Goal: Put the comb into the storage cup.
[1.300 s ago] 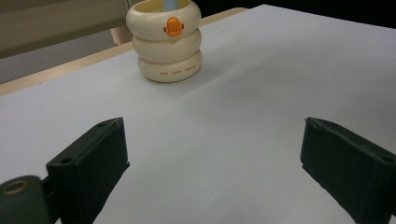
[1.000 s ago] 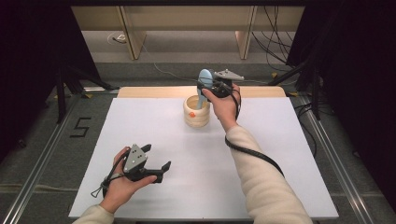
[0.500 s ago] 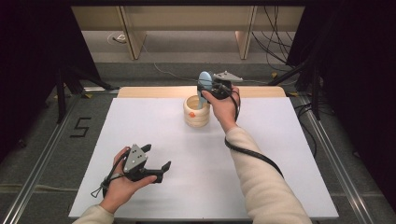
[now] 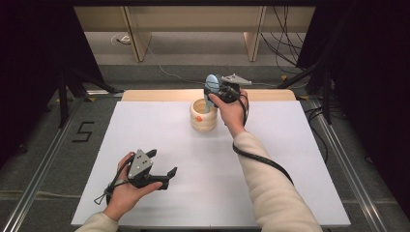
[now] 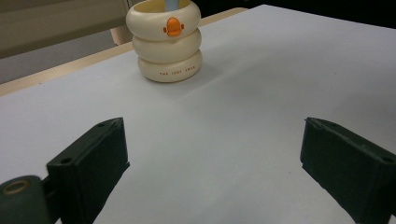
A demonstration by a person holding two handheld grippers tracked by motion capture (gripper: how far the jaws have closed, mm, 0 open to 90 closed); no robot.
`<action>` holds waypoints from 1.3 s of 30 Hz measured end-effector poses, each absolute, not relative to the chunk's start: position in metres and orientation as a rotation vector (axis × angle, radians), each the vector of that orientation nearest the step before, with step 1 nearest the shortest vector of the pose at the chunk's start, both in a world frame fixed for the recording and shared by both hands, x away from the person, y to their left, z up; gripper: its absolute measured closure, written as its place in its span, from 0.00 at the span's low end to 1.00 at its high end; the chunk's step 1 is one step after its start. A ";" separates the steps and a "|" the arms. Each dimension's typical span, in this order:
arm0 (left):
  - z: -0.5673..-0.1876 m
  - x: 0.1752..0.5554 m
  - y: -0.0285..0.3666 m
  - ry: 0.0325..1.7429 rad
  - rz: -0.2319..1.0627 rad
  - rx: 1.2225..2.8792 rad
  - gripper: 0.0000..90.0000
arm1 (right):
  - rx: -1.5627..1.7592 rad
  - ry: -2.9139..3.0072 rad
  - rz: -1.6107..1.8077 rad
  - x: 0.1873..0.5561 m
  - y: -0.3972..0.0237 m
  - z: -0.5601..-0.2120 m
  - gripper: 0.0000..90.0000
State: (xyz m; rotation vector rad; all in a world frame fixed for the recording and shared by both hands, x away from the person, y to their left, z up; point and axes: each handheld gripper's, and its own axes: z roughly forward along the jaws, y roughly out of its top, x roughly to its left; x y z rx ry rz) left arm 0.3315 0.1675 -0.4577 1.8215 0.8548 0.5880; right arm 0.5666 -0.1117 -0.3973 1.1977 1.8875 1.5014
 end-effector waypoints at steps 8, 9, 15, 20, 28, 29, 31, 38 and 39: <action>-0.458 0.331 0.167 0.857 0.586 1.822 0.08 | 1.233 1.872 1.507 0.568 -0.115 -0.397 0.33; -0.458 0.331 0.167 0.857 0.586 1.823 0.08 | 1.236 1.871 1.502 0.569 -0.116 -0.397 0.31; -0.458 0.331 0.167 0.857 0.585 1.823 0.08 | 1.263 1.856 1.493 0.570 -0.119 -0.398 0.24; -0.458 0.331 0.167 0.856 0.586 1.822 0.08 | 1.272 1.856 1.479 0.570 -0.119 -0.398 0.22; -0.458 0.331 0.167 0.858 0.582 1.823 0.08 | 1.280 1.868 1.463 0.570 -0.123 -0.400 0.20; -0.458 0.331 0.167 0.858 0.583 1.823 0.08 | 1.286 1.870 1.461 0.570 -0.123 -0.400 0.20; -0.458 0.331 0.167 0.858 0.582 1.823 0.08 | 1.291 1.873 1.461 0.570 -0.124 -0.400 0.19; -0.459 0.331 0.167 0.860 0.581 1.822 0.08 | 1.285 1.890 1.463 0.566 -0.128 -0.402 0.18; -0.459 0.331 0.167 0.860 0.581 1.822 0.08 | 1.285 1.891 1.465 0.565 -0.129 -0.402 0.18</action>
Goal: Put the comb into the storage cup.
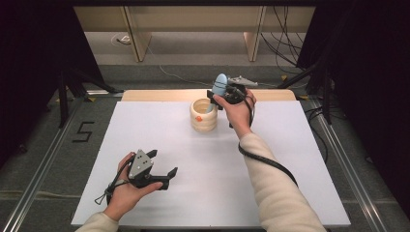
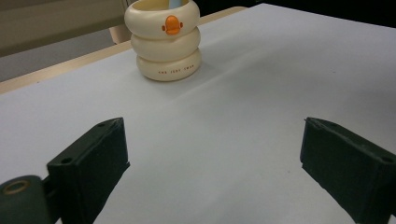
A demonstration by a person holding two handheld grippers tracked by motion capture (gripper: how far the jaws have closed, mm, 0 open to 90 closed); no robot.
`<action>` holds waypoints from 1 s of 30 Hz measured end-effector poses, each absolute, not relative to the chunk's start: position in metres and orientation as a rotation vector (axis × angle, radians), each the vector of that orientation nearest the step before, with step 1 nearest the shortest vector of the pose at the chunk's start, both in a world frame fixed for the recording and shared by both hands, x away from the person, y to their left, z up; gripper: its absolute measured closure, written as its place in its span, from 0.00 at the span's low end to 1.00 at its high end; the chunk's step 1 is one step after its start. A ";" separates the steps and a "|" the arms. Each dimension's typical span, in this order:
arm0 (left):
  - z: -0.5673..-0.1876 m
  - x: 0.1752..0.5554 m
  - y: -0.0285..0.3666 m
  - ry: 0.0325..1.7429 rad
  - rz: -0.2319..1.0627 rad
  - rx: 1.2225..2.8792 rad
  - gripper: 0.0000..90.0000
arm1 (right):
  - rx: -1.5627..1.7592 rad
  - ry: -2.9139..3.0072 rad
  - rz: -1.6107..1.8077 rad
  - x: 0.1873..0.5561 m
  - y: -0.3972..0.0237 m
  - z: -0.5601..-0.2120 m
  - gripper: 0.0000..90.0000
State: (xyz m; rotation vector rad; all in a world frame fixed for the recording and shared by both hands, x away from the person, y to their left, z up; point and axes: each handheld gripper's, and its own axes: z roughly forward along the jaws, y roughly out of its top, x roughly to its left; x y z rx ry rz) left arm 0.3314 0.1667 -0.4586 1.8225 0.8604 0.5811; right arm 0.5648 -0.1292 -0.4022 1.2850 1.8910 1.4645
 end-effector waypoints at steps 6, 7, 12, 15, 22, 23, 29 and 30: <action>-0.459 0.332 0.167 0.859 0.578 1.827 0.08 | 1.263 1.900 1.483 0.558 -0.136 -0.399 0.17; -0.459 0.332 0.167 0.859 0.576 1.826 0.08 | 1.269 1.904 1.485 0.557 -0.138 -0.397 0.17; -0.460 0.333 0.168 0.868 0.575 1.825 0.08 | 1.244 1.927 1.478 0.549 -0.147 -0.395 0.17; -0.461 0.334 0.169 0.877 0.572 1.822 0.08 | 1.225 1.936 1.483 0.542 -0.154 -0.394 0.17; -0.462 0.335 0.170 0.890 0.566 1.820 0.08 | 1.186 1.975 1.478 0.523 -0.170 -0.397 0.17; -0.462 0.335 0.170 0.890 0.567 1.821 0.08 | 1.180 1.983 1.478 0.519 -0.172 -0.397 0.17; -0.463 0.335 0.170 0.895 0.565 1.822 0.08 | 1.137 2.019 1.461 0.500 -0.183 -0.402 0.17; -0.463 0.335 0.170 0.895 0.567 1.822 0.08 | 1.131 2.021 1.463 0.496 -0.186 -0.403 0.17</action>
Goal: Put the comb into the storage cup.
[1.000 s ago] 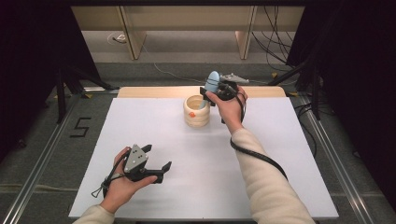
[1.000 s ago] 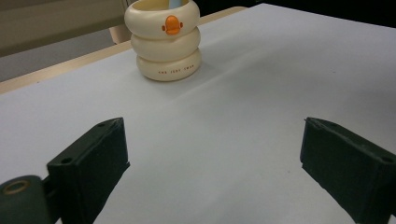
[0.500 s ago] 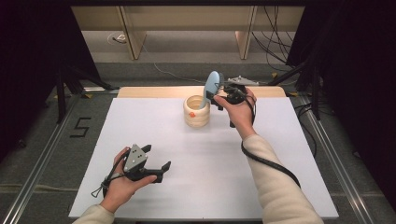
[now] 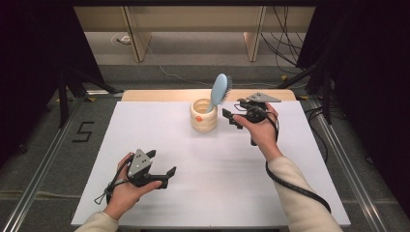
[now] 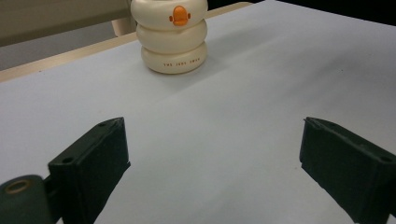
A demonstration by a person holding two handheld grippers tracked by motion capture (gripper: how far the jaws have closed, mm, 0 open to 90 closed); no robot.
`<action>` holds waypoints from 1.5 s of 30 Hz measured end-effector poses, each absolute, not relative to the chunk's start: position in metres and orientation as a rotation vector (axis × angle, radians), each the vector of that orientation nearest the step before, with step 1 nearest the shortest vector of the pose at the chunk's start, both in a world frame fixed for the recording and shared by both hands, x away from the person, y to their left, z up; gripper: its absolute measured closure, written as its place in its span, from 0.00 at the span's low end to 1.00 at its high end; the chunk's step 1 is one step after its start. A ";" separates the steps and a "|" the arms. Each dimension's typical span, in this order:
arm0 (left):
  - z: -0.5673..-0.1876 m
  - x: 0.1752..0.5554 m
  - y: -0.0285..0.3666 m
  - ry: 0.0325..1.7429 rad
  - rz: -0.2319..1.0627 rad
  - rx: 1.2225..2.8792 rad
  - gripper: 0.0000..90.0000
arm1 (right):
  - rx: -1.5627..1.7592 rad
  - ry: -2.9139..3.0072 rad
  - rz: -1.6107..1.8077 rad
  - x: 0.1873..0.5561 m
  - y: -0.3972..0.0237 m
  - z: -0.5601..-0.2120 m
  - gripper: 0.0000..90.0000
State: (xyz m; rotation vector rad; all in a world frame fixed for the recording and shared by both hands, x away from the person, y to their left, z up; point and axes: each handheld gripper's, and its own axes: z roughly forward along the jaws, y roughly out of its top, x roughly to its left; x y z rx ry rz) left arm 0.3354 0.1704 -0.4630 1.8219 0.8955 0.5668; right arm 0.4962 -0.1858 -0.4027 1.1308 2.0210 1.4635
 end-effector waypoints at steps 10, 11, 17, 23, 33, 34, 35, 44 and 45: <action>-0.463 0.336 0.171 0.903 0.576 1.818 0.08 | 1.076 2.066 1.452 0.465 -0.202 -0.413 0.17; -0.464 0.336 0.171 0.903 0.576 1.818 0.08 | 1.068 2.072 1.449 0.462 -0.204 -0.414 0.17; -0.464 0.336 0.171 0.904 0.578 1.820 0.08 | 1.028 2.096 1.460 0.443 -0.213 -0.421 0.17; -0.463 0.336 0.171 0.905 0.581 1.820 0.08 | 0.996 2.121 1.451 0.427 -0.220 -0.427 0.17; -0.463 0.336 0.173 0.909 0.584 1.819 0.08 | 0.959 2.163 1.437 0.402 -0.227 -0.434 0.17; -0.463 0.336 0.173 0.911 0.584 1.818 0.08 | 0.953 2.171 1.432 0.400 -0.228 -0.434 0.17; -0.463 0.336 0.172 0.909 0.584 1.818 0.08 | 0.952 2.173 1.435 0.398 -0.228 -0.435 0.17; -0.463 0.335 0.173 0.908 0.584 1.819 0.08 | 0.896 2.205 1.426 0.374 -0.235 -0.439 0.17; -0.463 0.335 0.173 0.908 0.584 1.818 0.08 | 0.895 2.205 1.424 0.372 -0.236 -0.440 0.17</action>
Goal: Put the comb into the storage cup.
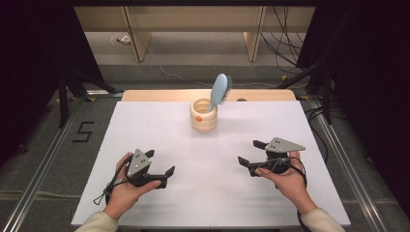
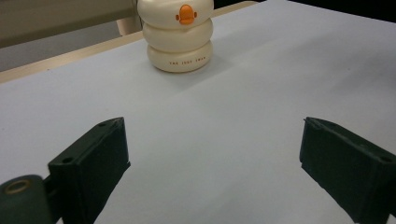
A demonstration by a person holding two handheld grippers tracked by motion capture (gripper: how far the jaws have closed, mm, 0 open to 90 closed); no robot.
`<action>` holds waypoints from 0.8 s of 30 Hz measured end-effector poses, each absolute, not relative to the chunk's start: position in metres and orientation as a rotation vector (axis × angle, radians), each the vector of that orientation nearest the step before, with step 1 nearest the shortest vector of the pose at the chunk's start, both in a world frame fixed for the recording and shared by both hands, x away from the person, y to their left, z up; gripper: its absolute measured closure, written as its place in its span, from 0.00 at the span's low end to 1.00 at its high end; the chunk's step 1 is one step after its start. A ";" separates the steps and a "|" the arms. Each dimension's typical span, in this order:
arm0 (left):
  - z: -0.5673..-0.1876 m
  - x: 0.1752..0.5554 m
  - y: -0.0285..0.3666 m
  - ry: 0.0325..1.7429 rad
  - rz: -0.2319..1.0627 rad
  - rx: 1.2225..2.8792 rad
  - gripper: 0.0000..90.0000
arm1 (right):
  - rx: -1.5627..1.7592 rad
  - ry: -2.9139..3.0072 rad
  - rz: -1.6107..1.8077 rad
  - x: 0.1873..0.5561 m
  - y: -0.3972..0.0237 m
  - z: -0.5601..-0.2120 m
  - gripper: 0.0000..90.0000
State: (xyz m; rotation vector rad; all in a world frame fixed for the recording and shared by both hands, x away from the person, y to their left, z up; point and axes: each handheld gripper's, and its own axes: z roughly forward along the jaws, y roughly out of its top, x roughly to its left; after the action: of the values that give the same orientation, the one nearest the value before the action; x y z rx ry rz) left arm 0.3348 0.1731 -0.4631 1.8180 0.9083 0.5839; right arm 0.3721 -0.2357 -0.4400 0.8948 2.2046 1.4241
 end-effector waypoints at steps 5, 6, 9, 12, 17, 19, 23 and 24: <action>-0.463 0.334 0.173 0.909 0.583 1.820 0.08 | 0.860 2.223 1.419 0.362 -0.241 -0.443 0.17; -0.463 0.334 0.173 0.908 0.583 1.821 0.08 | 0.860 2.221 1.422 0.360 -0.242 -0.444 0.18; -0.463 0.334 0.173 0.908 0.582 1.823 0.08 | 0.857 2.222 1.431 0.355 -0.245 -0.446 0.18; -0.463 0.333 0.172 0.906 0.581 1.826 0.08 | 0.849 2.222 1.437 0.348 -0.249 -0.447 0.18; -0.464 0.331 0.173 0.906 0.588 1.825 0.08 | 0.859 2.218 1.438 0.339 -0.255 -0.450 0.18; -0.464 0.331 0.174 0.909 0.582 1.823 0.08 | 0.865 2.221 1.431 0.337 -0.256 -0.450 0.18; -0.464 0.331 0.175 0.908 0.589 1.823 0.08 | 0.870 2.223 1.434 0.333 -0.258 -0.452 0.18; -0.464 0.331 0.175 0.910 0.589 1.824 0.08 | 0.871 2.223 1.433 0.332 -0.259 -0.452 0.18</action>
State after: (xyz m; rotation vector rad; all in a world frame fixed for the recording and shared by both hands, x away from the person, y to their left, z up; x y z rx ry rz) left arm 0.3312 0.1753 -0.4640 1.8240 0.9098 0.5886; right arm 0.3318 -0.2588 -0.4522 0.8708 2.2232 1.4331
